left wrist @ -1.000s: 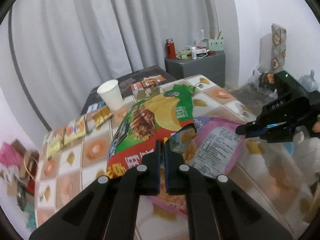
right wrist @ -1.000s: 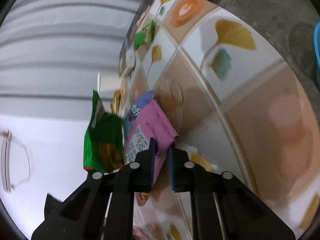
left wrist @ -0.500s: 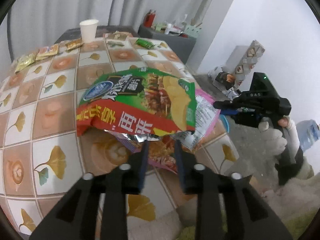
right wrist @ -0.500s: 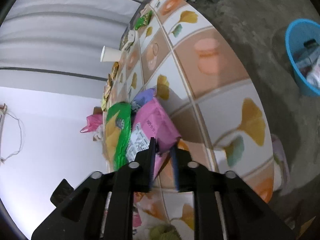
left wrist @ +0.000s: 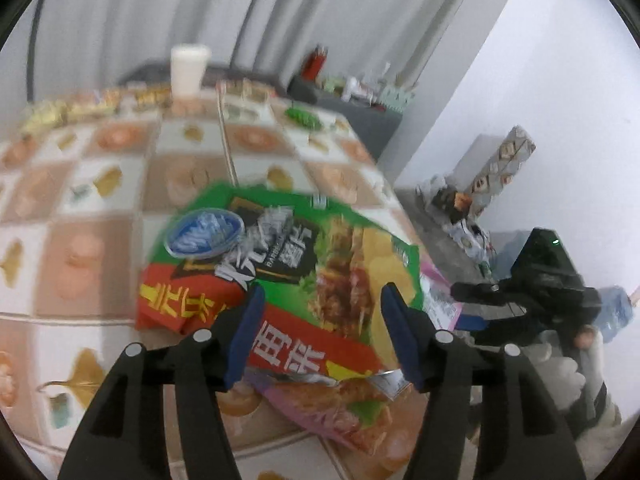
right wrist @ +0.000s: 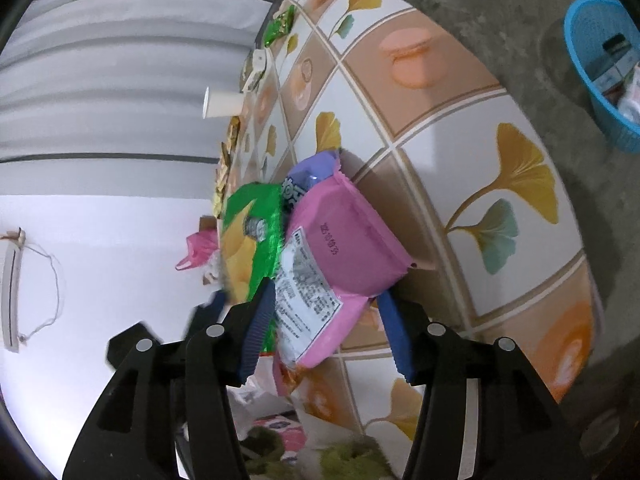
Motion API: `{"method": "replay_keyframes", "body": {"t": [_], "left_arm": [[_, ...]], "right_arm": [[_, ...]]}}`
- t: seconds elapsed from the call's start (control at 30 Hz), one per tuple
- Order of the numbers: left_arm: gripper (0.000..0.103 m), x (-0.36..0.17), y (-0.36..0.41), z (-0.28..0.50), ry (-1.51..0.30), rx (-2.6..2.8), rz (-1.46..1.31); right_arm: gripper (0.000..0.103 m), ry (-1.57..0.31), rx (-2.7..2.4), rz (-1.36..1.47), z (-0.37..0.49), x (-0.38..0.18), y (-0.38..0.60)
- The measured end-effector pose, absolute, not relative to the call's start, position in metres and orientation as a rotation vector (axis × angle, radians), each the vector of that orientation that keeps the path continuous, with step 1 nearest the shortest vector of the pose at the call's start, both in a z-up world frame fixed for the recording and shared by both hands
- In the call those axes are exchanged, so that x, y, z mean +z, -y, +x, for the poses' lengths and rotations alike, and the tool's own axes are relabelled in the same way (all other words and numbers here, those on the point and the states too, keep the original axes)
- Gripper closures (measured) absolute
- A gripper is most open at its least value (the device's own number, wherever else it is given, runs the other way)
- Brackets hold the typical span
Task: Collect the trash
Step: 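Lift the pink bag with the right tool while the left tool lifts the green chip bag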
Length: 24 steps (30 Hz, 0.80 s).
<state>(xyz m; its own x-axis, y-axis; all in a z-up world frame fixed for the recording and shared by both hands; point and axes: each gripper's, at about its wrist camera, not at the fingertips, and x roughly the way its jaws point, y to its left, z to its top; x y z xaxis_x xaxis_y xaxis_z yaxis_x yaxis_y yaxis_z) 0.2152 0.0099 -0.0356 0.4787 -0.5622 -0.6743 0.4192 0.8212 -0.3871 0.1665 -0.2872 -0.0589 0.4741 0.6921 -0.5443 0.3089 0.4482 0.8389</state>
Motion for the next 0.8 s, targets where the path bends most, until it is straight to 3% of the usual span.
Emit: {"method": "replay_keyframes", "body": {"t": [0.43,0.53,0.6,0.67,0.8], "left_arm": [[0.046,-0.063,-0.004,0.217,-0.998,-0.635,-0.226],[0.047,-0.069,-0.004,0.215,-1.009,-0.636,-0.232],[0.047,-0.067,-0.001,0.213,-1.007,-0.639,-0.218],[0.048,-0.066,-0.001,0.211,-1.011,-0.65,-0.233],[0.048,-0.051,-0.013,0.198,-0.955,-0.651,-0.238]], "right_arm": [[0.055,-1.067,0.375,1.099,0.178,-0.058,0.248],[0.064,-1.054,0.331,1.096,0.18,-0.058,0.25],[0.08,-1.054,0.287,1.067,0.181,-0.059,0.249],[0.09,-1.067,0.258,1.063,0.182,-0.065,0.248],[0.094,-1.062,0.251,1.053,0.18,-0.067,0.252]]}}
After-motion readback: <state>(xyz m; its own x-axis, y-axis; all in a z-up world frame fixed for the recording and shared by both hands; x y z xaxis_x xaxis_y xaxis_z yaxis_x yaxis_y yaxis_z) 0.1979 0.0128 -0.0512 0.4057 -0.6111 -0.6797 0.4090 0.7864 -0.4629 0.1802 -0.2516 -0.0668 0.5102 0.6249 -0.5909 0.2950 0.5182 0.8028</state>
